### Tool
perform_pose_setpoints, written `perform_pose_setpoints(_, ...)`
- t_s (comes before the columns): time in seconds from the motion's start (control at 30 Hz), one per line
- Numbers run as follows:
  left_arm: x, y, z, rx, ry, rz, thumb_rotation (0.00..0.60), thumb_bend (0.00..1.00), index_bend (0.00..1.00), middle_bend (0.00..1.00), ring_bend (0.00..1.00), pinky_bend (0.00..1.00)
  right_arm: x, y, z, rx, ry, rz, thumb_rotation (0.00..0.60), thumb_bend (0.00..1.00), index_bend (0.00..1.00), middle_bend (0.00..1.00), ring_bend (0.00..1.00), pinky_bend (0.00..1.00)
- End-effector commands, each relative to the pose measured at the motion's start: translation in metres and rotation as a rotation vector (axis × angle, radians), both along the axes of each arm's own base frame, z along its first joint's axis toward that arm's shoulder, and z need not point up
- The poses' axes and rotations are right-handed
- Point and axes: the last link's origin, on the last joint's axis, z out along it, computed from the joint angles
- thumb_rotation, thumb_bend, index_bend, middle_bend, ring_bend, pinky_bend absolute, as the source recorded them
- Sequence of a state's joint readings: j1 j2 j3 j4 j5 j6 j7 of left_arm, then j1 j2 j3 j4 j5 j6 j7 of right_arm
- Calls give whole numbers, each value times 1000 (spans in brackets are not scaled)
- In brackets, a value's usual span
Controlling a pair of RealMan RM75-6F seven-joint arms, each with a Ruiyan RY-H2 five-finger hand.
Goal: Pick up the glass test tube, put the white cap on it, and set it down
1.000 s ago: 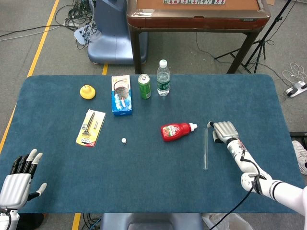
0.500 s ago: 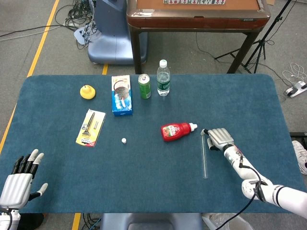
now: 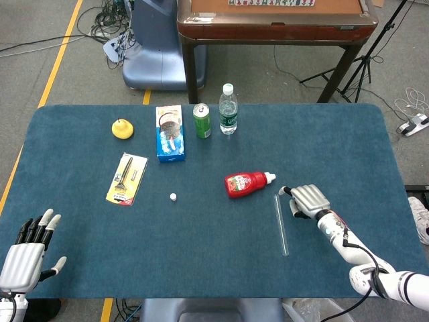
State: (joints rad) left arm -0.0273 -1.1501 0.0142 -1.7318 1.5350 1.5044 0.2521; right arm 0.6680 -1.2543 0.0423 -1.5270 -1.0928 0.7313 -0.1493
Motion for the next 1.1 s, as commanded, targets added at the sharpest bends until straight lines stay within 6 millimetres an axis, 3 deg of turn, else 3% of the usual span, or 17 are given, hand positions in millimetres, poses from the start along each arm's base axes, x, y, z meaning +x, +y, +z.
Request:
perform_pose_setpoints(0.03,0,0,-1,-4,-1,-3,600,204,0,0,0,0,-9,6,5,2,25,-17,600,1000,268,1000,1000,1000)
perform_pose_setpoints(0.53,-1,-3,0,7,2,5,600,204,0,0,0,0,-12,3,-22,48,41,-24,600,1000,268,1000,1000,1000)
perform_pose_setpoints(1.1,-4,-3,0,4,-3,13,600,204,0,0,0,0,44,16,-63,164,-68,101,600,1000,268,1000,1000,1000)
